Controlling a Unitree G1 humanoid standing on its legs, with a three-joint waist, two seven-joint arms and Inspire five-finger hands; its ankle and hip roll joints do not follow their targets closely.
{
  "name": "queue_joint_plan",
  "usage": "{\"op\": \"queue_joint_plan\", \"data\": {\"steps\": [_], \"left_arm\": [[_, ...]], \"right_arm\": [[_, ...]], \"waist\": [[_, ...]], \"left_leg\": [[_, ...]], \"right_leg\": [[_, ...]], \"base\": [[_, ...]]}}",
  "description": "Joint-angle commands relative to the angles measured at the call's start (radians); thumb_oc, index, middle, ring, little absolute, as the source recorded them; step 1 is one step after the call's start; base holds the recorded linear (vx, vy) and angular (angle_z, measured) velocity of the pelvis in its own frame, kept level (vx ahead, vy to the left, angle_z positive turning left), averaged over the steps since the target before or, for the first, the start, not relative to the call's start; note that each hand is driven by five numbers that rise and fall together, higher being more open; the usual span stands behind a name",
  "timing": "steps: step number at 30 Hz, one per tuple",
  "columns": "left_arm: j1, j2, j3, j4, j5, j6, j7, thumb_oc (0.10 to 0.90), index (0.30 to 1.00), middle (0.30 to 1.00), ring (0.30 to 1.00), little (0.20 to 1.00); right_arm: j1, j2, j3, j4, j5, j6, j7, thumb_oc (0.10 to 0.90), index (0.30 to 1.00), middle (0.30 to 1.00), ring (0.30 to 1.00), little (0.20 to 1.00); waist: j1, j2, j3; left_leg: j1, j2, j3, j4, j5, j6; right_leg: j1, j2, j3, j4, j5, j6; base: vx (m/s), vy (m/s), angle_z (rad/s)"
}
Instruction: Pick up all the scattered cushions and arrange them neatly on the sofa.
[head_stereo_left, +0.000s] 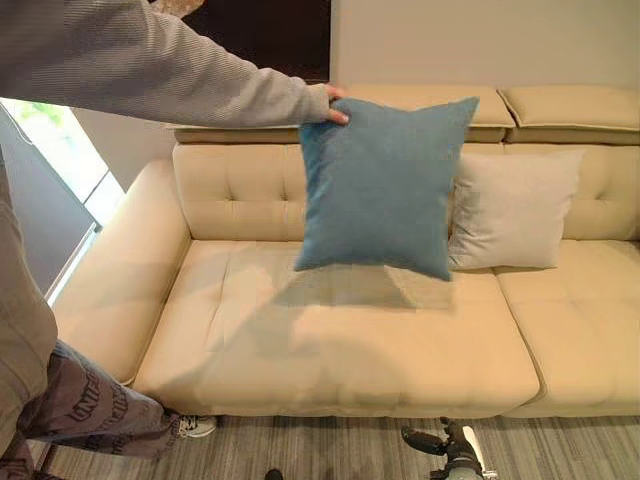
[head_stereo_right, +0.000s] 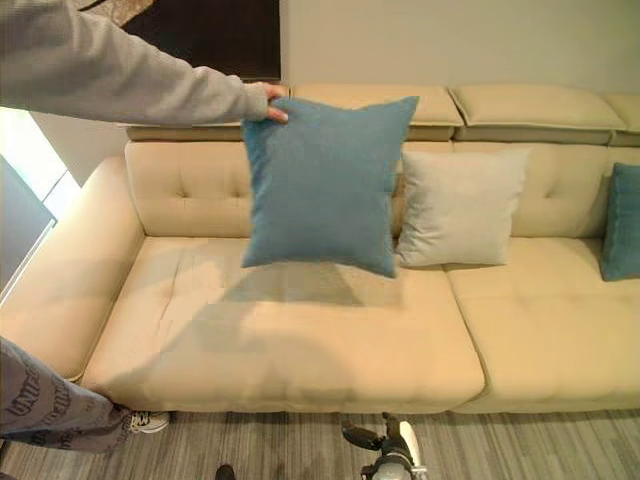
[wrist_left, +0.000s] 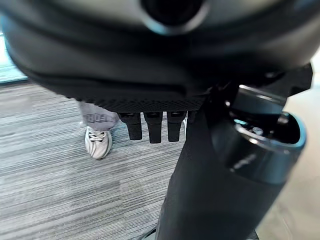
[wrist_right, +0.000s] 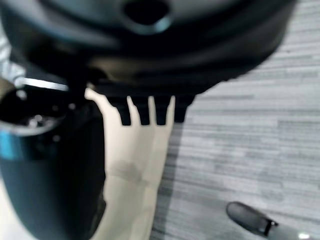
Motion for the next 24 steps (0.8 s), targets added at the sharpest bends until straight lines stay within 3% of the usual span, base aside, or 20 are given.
{"op": "queue_joint_plan", "data": {"steps": [1,24], "left_arm": [[-0.077,-0.024,-0.01,0.039,0.036,-0.005,0.025,0.8,0.9,0.9,0.9,0.9],[-0.067,-0.011,-0.041,0.034,0.095,0.007,0.015,0.8,0.9,0.9,0.9,0.9]], "right_arm": [[-0.061,-0.024,0.021,0.019,-0.014,-0.039,-0.019,0.8,0.9,0.9,0.9,0.9],[-0.036,-0.053,-0.03,-0.026,0.008,-0.049,-0.049,0.8,0.9,0.9,0.9,0.9]], "waist": [[0.011,-0.022,0.027],[-0.009,-0.014,0.03]], "left_leg": [[0.036,-0.044,-0.017,0.041,-0.169,0.013],[0.049,-0.039,-0.009,0.037,-0.175,0.015]], "right_leg": [[-0.049,0.002,0.022,0.051,-0.045,0.013],[-0.048,0.003,0.031,0.067,-0.061,0.013]], "base": [[0.03,0.014,-0.14],[0.01,-0.011,-0.01]]}}
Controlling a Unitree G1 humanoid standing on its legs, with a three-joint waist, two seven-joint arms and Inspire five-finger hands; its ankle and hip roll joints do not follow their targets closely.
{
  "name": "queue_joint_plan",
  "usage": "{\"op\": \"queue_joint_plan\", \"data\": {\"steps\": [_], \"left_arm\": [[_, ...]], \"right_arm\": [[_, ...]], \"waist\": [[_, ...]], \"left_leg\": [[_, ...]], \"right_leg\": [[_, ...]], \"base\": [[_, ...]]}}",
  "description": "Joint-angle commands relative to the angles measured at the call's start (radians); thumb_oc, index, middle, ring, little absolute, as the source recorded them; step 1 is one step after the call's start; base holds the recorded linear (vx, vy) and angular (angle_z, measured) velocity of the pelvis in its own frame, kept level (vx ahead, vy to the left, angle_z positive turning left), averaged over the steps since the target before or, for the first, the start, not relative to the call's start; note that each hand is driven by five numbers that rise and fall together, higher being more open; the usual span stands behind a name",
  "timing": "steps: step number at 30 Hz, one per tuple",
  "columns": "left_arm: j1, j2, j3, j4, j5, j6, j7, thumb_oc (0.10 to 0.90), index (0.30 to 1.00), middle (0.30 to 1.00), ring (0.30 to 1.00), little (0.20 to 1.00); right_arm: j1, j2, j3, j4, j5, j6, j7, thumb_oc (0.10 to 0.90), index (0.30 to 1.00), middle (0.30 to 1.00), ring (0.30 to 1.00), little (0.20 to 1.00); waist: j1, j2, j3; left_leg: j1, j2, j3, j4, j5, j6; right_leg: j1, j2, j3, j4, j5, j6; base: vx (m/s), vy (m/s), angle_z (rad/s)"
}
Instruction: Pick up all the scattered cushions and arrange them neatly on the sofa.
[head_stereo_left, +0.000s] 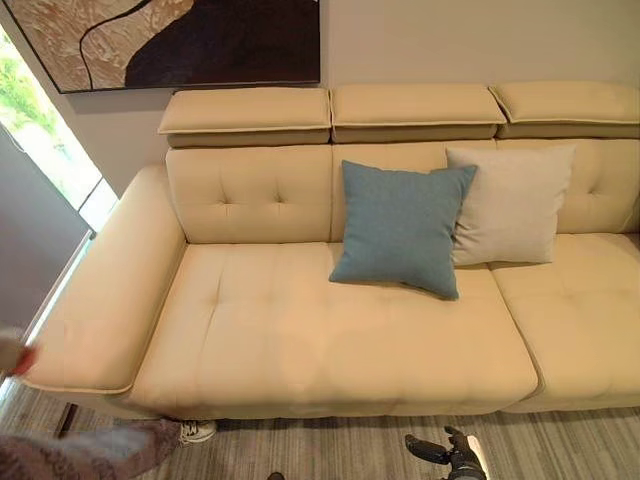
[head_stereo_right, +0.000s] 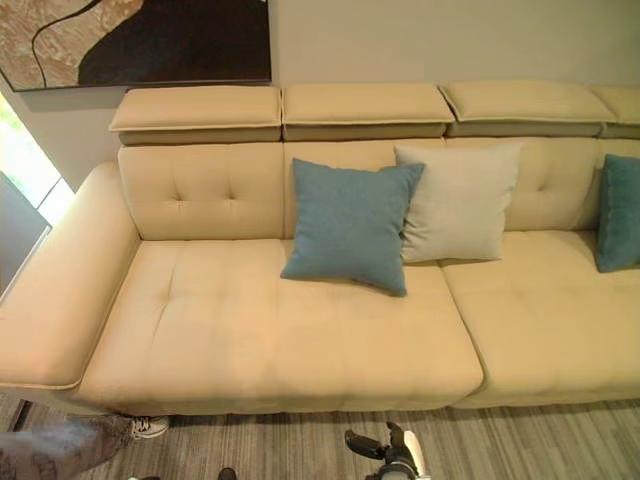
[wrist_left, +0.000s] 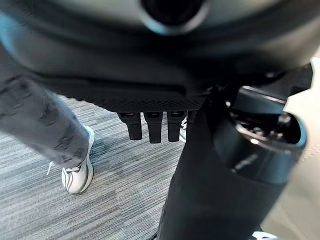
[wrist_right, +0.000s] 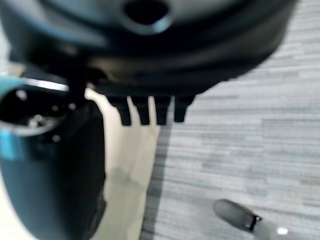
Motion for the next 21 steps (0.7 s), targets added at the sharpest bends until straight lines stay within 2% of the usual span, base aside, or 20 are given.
{"op": "queue_joint_plan", "data": {"steps": [1,7,11,14,16,18,19,20,21], "left_arm": [[-0.06,-0.009,-0.006,0.035,0.023,-0.006,0.019,0.8,0.9,0.9,0.9,0.9],[-0.072,-0.013,-0.036,0.02,0.033,-0.007,0.026,0.8,0.9,0.9,0.9,0.9],[-0.092,-0.016,-0.064,-0.008,0.033,-0.009,0.036,0.8,0.9,0.9,0.9,0.9],[-0.103,-0.02,-0.088,-0.032,0.032,-0.02,0.038,0.8,0.9,0.9,0.9,0.9],[-0.105,-0.018,-0.097,-0.053,0.031,-0.025,0.034,0.8,0.9,0.9,0.9,0.9],[-0.111,-0.016,-0.105,-0.063,0.029,-0.026,0.033,0.8,0.9,0.9,0.9,0.9],[-0.112,-0.015,-0.104,-0.063,0.029,-0.026,0.033,0.8,0.9,0.9,0.9,0.9],[-0.108,0.011,-0.081,-0.057,0.028,-0.031,0.038,0.8,0.9,0.9,0.9,0.9],[-0.11,0.005,-0.082,-0.06,0.023,-0.034,0.039,0.8,0.9,0.9,0.9,0.9]], "right_arm": [[-0.056,-0.046,-0.018,-0.039,0.011,-0.049,-0.051,0.8,0.9,0.9,0.9,0.9],[-0.038,-0.055,-0.039,-0.092,0.034,-0.061,-0.07,0.8,0.9,0.9,0.9,0.9],[-0.027,-0.053,-0.044,-0.105,0.049,-0.066,-0.086,0.8,0.9,0.9,0.9,0.9],[-0.013,-0.053,-0.044,-0.096,0.053,-0.071,-0.095,0.8,0.9,0.9,0.9,0.9],[-0.002,-0.056,-0.032,-0.087,0.041,-0.066,-0.09,0.8,0.9,0.9,0.9,0.9],[-0.007,-0.06,-0.019,-0.075,0.032,-0.064,-0.091,0.8,0.9,0.9,0.9,0.9],[-0.007,-0.059,-0.019,-0.075,0.032,-0.064,-0.091,0.8,0.9,0.9,0.9,0.9],[0.015,-0.072,-0.026,-0.078,0.019,-0.065,-0.096,0.8,0.9,0.9,0.9,0.9],[0.018,-0.072,-0.026,-0.077,0.02,-0.066,-0.1,0.8,0.9,0.9,0.9,0.9]], "waist": [[-0.007,-0.035,0.023],[-0.029,-0.027,0.034],[-0.046,-0.02,0.047],[-0.055,-0.028,0.077],[-0.049,-0.036,0.107],[-0.039,-0.042,0.129],[-0.042,-0.043,0.125],[-0.038,-0.048,0.131],[-0.031,-0.049,0.137]], "left_leg": [[0.046,-0.04,-0.019,0.036,-0.17,0.015],[0.039,-0.02,-0.015,0.034,-0.159,0.004],[0.004,0.005,-0.016,0.081,-0.163,-0.005],[-0.059,0.037,-0.011,0.232,-0.185,-0.018],[-0.122,0.076,-0.02,0.383,-0.146,-0.026],[-0.176,0.076,-0.056,0.493,-0.113,-0.012],[-0.181,0.073,-0.058,0.49,-0.109,-0.011],[-0.229,0.065,-0.074,0.561,-0.098,-0.005],[-0.25,0.038,-0.088,0.572,-0.12,0.005]], "right_leg": [[-0.048,0.003,0.023,0.071,-0.064,0.011],[-0.069,0.018,0.034,0.089,-0.077,0.0],[-0.096,0.034,0.055,0.11,-0.093,-0.02],[-0.092,0.05,0.069,0.111,-0.104,-0.05],[-0.074,0.066,0.08,0.111,-0.109,-0.074],[-0.066,0.078,0.089,0.112,-0.107,-0.089],[-0.07,0.076,0.087,0.112,-0.106,-0.089],[-0.065,0.08,0.094,0.109,-0.106,-0.097],[-0.061,0.082,0.099,0.105,-0.107,-0.098]], "base": [[0.02,-0.115,-0.03],[0.0,-0.106,-0.04],[-0.02,-0.137,-0.12],[-0.04,-0.218,-0.06],[-0.01,-0.195,-0.17],[0.0,-0.125,-0.22],[0.02,-0.096,-0.25],[0.04,-0.064,-0.31],[0.07,-0.054,-0.25]]}}
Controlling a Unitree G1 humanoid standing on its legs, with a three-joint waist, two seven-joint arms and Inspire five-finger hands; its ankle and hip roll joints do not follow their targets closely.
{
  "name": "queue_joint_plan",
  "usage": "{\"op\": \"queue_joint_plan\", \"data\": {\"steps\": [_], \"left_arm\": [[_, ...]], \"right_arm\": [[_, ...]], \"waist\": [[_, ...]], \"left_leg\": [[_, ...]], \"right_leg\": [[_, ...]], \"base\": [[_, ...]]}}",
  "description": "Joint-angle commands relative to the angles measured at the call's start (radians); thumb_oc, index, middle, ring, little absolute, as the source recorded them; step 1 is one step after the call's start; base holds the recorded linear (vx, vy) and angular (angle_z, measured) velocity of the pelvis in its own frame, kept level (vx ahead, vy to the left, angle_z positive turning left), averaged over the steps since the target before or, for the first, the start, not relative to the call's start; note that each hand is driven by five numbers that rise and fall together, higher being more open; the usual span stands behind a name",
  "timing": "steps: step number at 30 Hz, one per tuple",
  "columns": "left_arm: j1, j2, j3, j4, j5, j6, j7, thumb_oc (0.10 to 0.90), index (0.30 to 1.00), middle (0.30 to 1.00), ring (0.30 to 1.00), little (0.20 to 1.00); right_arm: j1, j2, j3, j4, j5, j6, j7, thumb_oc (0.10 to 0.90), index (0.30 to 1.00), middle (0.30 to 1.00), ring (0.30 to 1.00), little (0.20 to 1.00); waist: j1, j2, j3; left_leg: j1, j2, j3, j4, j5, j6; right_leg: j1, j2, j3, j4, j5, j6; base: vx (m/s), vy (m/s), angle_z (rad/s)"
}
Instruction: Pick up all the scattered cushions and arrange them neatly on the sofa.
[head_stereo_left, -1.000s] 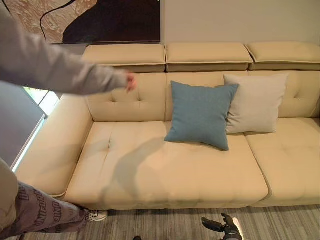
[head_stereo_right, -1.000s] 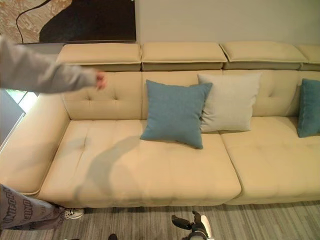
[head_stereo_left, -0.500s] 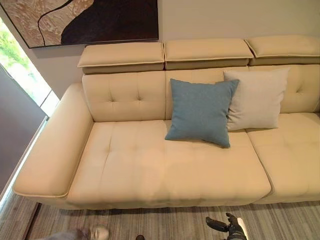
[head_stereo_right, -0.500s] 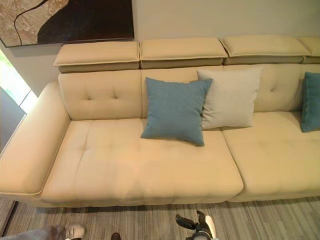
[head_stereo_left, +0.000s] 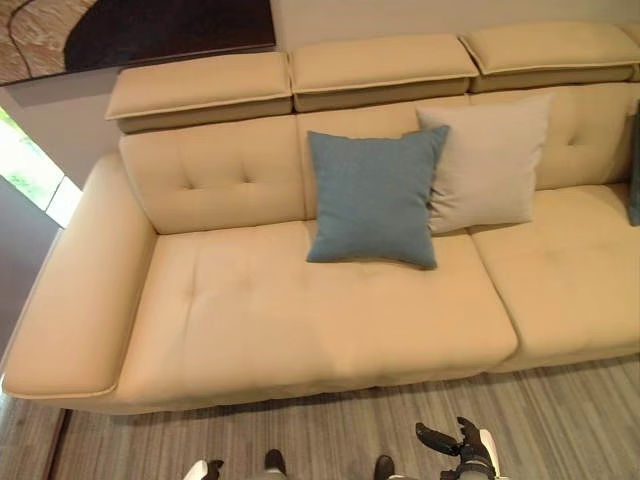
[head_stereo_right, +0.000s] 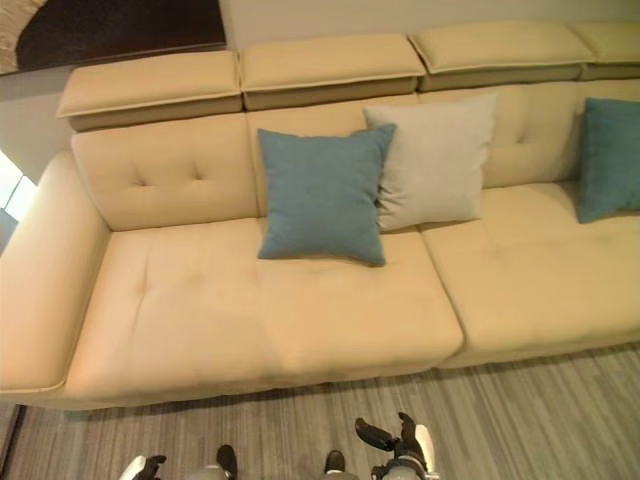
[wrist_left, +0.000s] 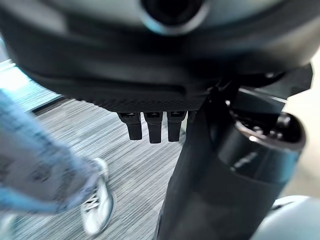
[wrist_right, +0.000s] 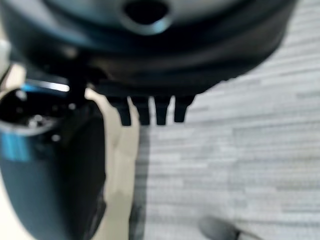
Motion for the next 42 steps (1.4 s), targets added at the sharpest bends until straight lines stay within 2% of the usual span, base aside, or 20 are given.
{"op": "queue_joint_plan", "data": {"steps": [1,3,5,7,10,12,14,16,18,20,23,25,26,28,29,34,36,39,42], "left_arm": [[-0.053,-0.054,0.014,-0.034,0.0,-0.035,0.016,0.8,0.9,0.9,0.9,0.9],[-0.062,-0.074,0.002,-0.015,0.001,-0.03,0.009,0.8,0.9,0.9,0.9,0.9],[-0.062,-0.075,-0.008,0.003,0.011,-0.025,0.001,0.8,0.9,0.9,0.9,0.9],[-0.056,-0.067,0.004,0.019,0.017,-0.025,-0.02,0.8,0.9,0.9,0.9,0.9],[-0.047,-0.052,0.022,0.044,0.028,-0.016,-0.026,0.8,0.9,0.9,0.9,0.9],[-0.045,-0.039,0.028,0.053,0.036,-0.011,-0.031,0.8,0.9,0.9,0.9,0.9],[-0.052,-0.032,0.035,0.054,0.038,-0.012,-0.032,0.8,0.9,0.9,0.9,0.9],[-0.066,-0.019,0.049,0.052,0.037,-0.008,-0.032,0.8,0.9,0.9,0.9,0.9],[-0.08,-0.01,0.059,0.048,0.03,-0.006,-0.033,0.8,0.9,0.9,0.9,0.9],[-0.087,0.003,0.067,0.044,0.023,-0.006,-0.032,0.8,0.9,0.9,0.9,0.9],[-0.089,0.012,0.073,0.039,0.019,-0.01,-0.042,0.8,0.9,0.9,0.9,0.9],[-0.099,0.015,0.062,0.034,0.031,-0.01,-0.047,0.8,0.9,0.9,0.9,0.9],[-0.099,0.015,0.054,0.034,0.038,-0.01,-0.051,0.8,0.9,0.9,0.9,0.9],[-0.097,0.014,0.049,0.037,0.041,-0.012,-0.054,0.8,0.9,0.9,0.9,0.9],[-0.094,0.011,0.048,0.046,0.043,-0.01,-0.06,0.8,0.9,0.9,0.9,0.9],[-0.084,0.004,0.059,0.065,0.044,-0.009,-0.068,0.8,0.9,0.9,0.9,0.9],[-0.074,0.006,0.067,0.074,0.041,-0.006,-0.072,0.8,0.9,0.9,0.9,0.9],[-0.052,0.002,0.084,0.086,0.032,-0.006,-0.065,0.8,0.9,0.9,0.9,0.9],[-0.045,-0.002,0.089,0.087,0.03,-0.008,-0.062,0.8,0.9,0.9,0.9,0.9]], "right_arm": [[0.007,-0.051,0.005,-0.02,-0.006,-0.044,-0.058,0.8,0.9,0.9,0.9,0.9],[-0.001,-0.042,0.015,0.022,0.005,-0.044,-0.056,0.8,0.9,0.9,0.9,0.9],[-0.007,-0.037,0.027,0.071,0.008,-0.037,-0.058,0.8,0.9,0.9,0.9,0.9],[-0.015,-0.038,0.039,0.109,-0.001,-0.023,-0.048,0.8,0.9,0.9,0.9,0.9],[-0.023,-0.04,0.041,0.126,-0.019,-0.017,-0.038,0.8,0.9,0.9,0.9,0.9],[-0.027,-0.041,0.03,0.123,-0.015,-0.016,-0.03,0.8,0.9,0.9,0.9,0.9],[-0.031,-0.038,0.031,0.125,-0.025,-0.015,-0.023,0.8,0.9,0.9,0.9,0.9],[-0.037,-0.033,0.041,0.138,-0.053,-0.002,-0.011,0.8,0.9,0.9,0.9,0.9],[-0.043,-0.032,0.049,0.145,-0.071,0.005,0.001,0.8,0.9,0.9,0.9,0.9],[-0.046,-0.032,0.054,0.15,-0.087,0.016,0.009,0.8,0.9,0.9,0.9,0.9],[-0.036,-0.047,0.039,0.167,-0.076,0.01,0.035,0.8,0.9,0.9,0.9,0.9],[-0.04,-0.06,0.022,0.176,-0.062,0.009,0.04,0.8,0.9,0.9,0.9,0.9],[-0.044,-0.069,0.004,0.173,-0.046,0.005,0.036,0.8,0.9,0.9,0.9,0.9],[-0.047,-0.076,-0.007,0.164,-0.037,0.001,0.031,0.8,0.9,0.9,0.9,0.9],[-0.059,-0.078,-0.024,0.169,-0.024,0.003,0.024,0.8,0.9,0.9,0.9,0.9],[-0.074,-0.073,-0.029,0.183,-0.035,0.013,0.023,0.8,0.9,0.9,0.9,0.9],[-0.073,-0.073,-0.029,0.179,-0.04,0.015,0.026,0.8,0.9,0.9,0.9,0.9],[-0.066,-0.068,-0.03,0.145,-0.037,0.006,0.018,0.8,0.9,0.9,0.9,0.9],[-0.058,-0.071,-0.022,0.121,-0.043,0.001,0.015,0.8,0.9,0.9,0.9,0.9]], "waist": [[-0.003,-0.028,0.029],[0.009,-0.027,0.017],[0.017,-0.016,0.007],[0.033,-0.002,0.0],[0.031,-0.001,-0.018],[0.024,-0.004,-0.029],[0.023,-0.009,-0.037],[0.022,-0.012,-0.032],[0.024,-0.011,-0.024],[0.023,-0.009,-0.012],[0.011,-0.002,0.001],[-0.008,0.012,0.017],[-0.02,0.014,0.024],[-0.025,0.016,0.029],[-0.031,0.013,0.035],[-0.033,0.013,0.039],[-0.033,0.012,0.038],[-0.038,0.013,0.02],[-0.036,0.017,0.006]], "left_leg": [[-0.124,-0.098,-0.04,0.241,-0.244,0.1],[-0.118,-0.176,-0.051,0.141,-0.292,0.117],[-0.147,-0.207,-0.031,0.029,-0.234,0.115],[-0.151,-0.213,-0.027,-0.046,-0.197,0.107],[-0.095,-0.235,-0.056,-0.112,-0.197,0.123],[-0.066,-0.227,-0.043,-0.141,-0.202,0.134],[-0.039,-0.233,-0.045,-0.167,-0.213,0.151],[-0.009,-0.227,-0.036,-0.188,-0.224,0.166],[0.024,-0.226,-0.019,-0.213,-0.23,0.18],[0.07,-0.225,-0.005,-0.24,-0.238,0.191],[0.096,-0.22,-0.017,-0.247,-0.245,0.193],[0.107,-0.214,-0.046,-0.233,-0.259,0.192],[0.108,-0.213,-0.054,-0.216,-0.273,0.189],[0.111,-0.214,-0.057,-0.207,-0.283,0.187],[0.118,-0.221,-0.069,-0.192,-0.301,0.183],[0.157,-0.229,-0.084,-0.178,-0.336,0.175],[0.18,-0.231,-0.09,-0.182,-0.343,0.17],[0.2,-0.226,-0.106,-0.192,-0.351,0.161],[0.209,-0.212,-0.11,-0.2,-0.352,0.153]], "right_leg": [[0.013,0.041,0.012,0.019,-0.059,-0.01],[0.023,0.047,0.029,0.001,-0.066,0.006],[0.032,0.06,0.029,-0.007,-0.072,0.015],[0.048,0.079,0.054,-0.016,-0.083,0.024],[0.053,0.082,0.064,-0.009,-0.092,0.037],[0.045,0.074,0.069,0.011,-0.102,0.043],[0.029,0.062,0.073,0.069,-0.118,0.053],[-0.023,0.041,0.053,0.191,-0.119,0.077],[-0.072,0.002,0.01,0.312,-0.096,0.1],[-0.112,-0.061,-0.058,0.4,-0.017,0.11],[-0.143,-0.079,-0.069,0.422,0.005,0.107],[-0.188,-0.069,-0.011,0.395,-0.009,0.093],[-0.198,-0.074,0.015,0.335,-0.007,0.09],[-0.203,-0.079,0.021,0.304,0.001,0.093],[-0.214,-0.091,0.036,0.241,0.029,0.103],[-0.235,-0.112,0.023,0.165,0.084,0.127],[-0.232,-0.113,0.002,0.149,0.087,0.132],[-0.223,-0.092,0.047,0.151,0.079,0.13],[-0.214,-0.079,0.059,0.154,0.065,0.121]], "base": [[0.11,0.018,-0.21],[0.16,0.048,-0.21],[0.17,0.077,-0.2],[0.18,0.107,-0.09],[0.19,0.138,-0.49],[0.17,0.172,-0.39],[0.15,0.174,-0.23],[0.1,0.152,-0.18],[0.1,0.163,-0.14],[0.09,0.121,-0.24],[0.09,0.045,-0.13],[0.14,-0.017,0.26],[0.11,-0.043,0.51],[0.13,-0.056,0.49],[0.14,-0.061,0.31],[0.17,-0.104,0.15],[0.17,-0.125,0.0],[0.15,-0.146,0.17],[0.14,-0.18,0.1]]}}
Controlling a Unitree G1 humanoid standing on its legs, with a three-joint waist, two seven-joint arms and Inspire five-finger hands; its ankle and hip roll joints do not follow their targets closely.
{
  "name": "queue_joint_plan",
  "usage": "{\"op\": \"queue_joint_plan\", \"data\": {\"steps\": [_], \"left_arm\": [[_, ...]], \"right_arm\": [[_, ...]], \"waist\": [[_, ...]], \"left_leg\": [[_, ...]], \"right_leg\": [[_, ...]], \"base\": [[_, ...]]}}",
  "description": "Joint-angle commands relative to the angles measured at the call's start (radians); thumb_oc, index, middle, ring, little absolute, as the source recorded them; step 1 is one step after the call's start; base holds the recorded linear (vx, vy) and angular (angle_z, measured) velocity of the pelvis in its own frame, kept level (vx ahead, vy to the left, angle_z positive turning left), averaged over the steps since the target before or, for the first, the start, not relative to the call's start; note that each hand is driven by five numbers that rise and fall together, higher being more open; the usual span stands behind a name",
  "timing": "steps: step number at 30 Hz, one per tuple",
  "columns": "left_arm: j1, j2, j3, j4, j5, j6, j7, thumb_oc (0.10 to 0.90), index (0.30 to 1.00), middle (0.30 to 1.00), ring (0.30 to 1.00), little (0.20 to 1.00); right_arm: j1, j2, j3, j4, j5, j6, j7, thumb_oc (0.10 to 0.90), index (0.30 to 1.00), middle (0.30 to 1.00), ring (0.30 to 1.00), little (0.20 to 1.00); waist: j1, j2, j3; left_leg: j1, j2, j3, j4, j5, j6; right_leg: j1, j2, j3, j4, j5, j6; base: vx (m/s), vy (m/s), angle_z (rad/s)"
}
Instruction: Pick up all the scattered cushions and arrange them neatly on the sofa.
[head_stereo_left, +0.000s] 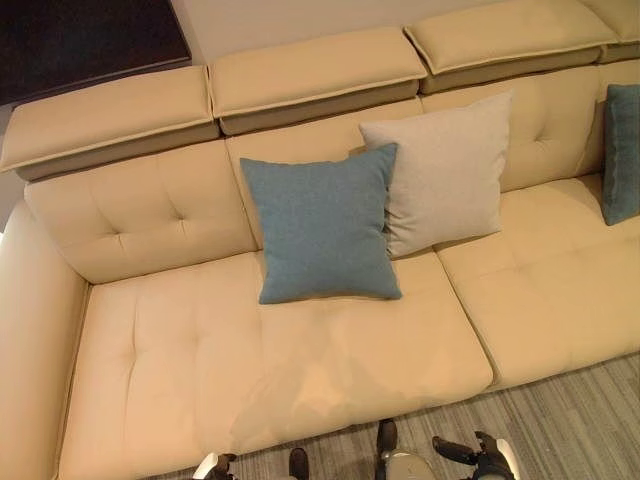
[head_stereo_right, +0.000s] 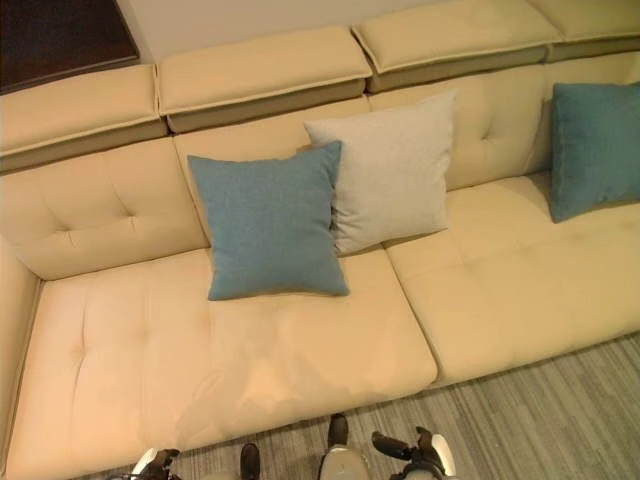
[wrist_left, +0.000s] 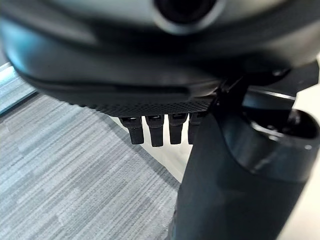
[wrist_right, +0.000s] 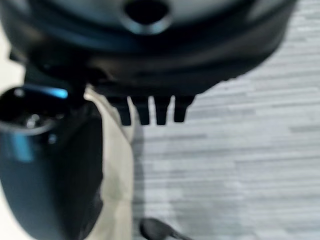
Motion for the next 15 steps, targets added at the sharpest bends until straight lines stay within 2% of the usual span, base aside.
{"op": "queue_joint_plan", "data": {"steps": [1,4,6,9,10,11,12,13,15], "left_arm": [[-0.006,0.039,0.042,0.037,-0.005,-0.001,0.03,0.8,0.9,0.9,0.9,0.9],[-0.012,0.018,0.028,0.017,-0.029,-0.004,0.04,0.8,0.9,0.9,0.9,0.9],[-0.016,0.012,0.014,0.003,-0.03,-0.007,0.039,0.8,0.9,0.9,0.9,0.9],[-0.04,0.017,0.007,-0.046,-0.061,-0.017,0.042,0.8,0.9,0.9,0.9,0.9],[-0.049,0.023,0.0,-0.071,-0.069,-0.02,0.052,0.8,0.9,0.9,0.9,0.9],[-0.055,0.024,0.0,-0.087,-0.076,-0.021,0.048,0.8,0.9,0.9,0.9,0.9],[-0.055,0.025,0.0,-0.088,-0.076,-0.021,0.048,0.8,0.9,0.9,0.9,0.9],[-0.061,0.027,0.008,-0.112,-0.106,-0.028,0.054,0.8,0.9,0.9,0.9,0.9],[-0.057,0.022,0.015,-0.117,-0.131,-0.034,0.057,0.8,0.9,0.9,0.9,0.9]], "right_arm": [[0.01,-0.001,0.012,-0.026,-0.006,-0.025,-0.034,0.8,0.9,0.9,0.9,0.9],[0.018,-0.007,0.031,-0.068,-0.01,-0.036,-0.036,0.8,0.9,0.9,0.9,0.9],[0.02,-0.011,0.038,-0.087,-0.009,-0.044,-0.037,0.8,0.9,0.9,0.9,0.9],[0.012,-0.027,0.043,-0.125,-0.002,-0.052,-0.055,0.8,0.9,0.9,0.9,0.9],[0.007,-0.035,0.048,-0.141,-0.005,-0.052,-0.067,0.8,0.9,0.9,0.9,0.9],[0.006,-0.039,0.05,-0.154,-0.004,-0.052,-0.07,0.8,0.9,0.9,0.9,0.9],[0.006,-0.039,0.049,-0.155,-0.004,-0.052,-0.07,0.8,0.9,0.9,0.9,0.9],[0.009,-0.048,0.054,-0.179,-0.003,-0.055,-0.074,0.8,0.9,0.9,0.9,0.9],[0.016,-0.057,0.046,-0.191,-0.003,-0.057,-0.077,0.8,0.9,0.9,0.9,0.9]], "waist": [[-0.001,-0.057,-0.034],[-0.009,-0.047,-0.051],[-0.011,-0.048,-0.047],[-0.002,-0.069,-0.002],[0.006,-0.078,0.016],[0.01,-0.083,0.025],[0.009,-0.082,0.024],[0.016,-0.091,0.027],[0.02,-0.091,0.014]], "left_leg": [[0.025,-0.105,-0.001,0.065,-0.156,0.045],[0.028,-0.06,-0.019,0.087,-0.164,0.022],[-0.003,-0.045,-0.017,0.159,-0.161,0.002],[-0.164,-0.012,0.009,0.43,-0.058,-0.034],[-0.219,0.007,0.017,0.516,-0.021,-0.028],[-0.251,0.017,0.025,0.567,-0.016,-0.017],[-0.254,0.018,0.024,0.571,-0.018,-0.017],[-0.284,0.042,0.05,0.55,-0.036,-0.007],[-0.287,0.065,0.068,0.405,-0.046,-0.01]], "right_leg": [[-0.062,-0.07,0.103,0.035,-0.001,0.091],[-0.047,-0.028,0.105,0.054,-0.056,0.054],[-0.028,-0.012,0.102,0.047,-0.08,0.034],[0.012,-0.008,0.087,0.015,-0.095,-0.001],[0.019,-0.004,0.079,0.009,-0.098,-0.018],[0.026,0.002,0.077,0.002,-0.104,-0.028],[0.025,0.003,0.076,0.003,-0.104,-0.028],[0.04,0.01,0.068,-0.009,-0.119,-0.034],[0.058,0.009,0.055,-0.027,-0.131,-0.021]], "base": [[0.15,-0.221,0.06],[0.17,-0.301,0.18],[0.08,-0.243,0.21],[-0.04,-0.254,0.34],[-0.07,-0.24,0.38],[-0.04,-0.161,0.2],[0.05,-0.188,0.03],[0.11,-0.141,-0.05],[0.16,-0.084,0.08]]}}
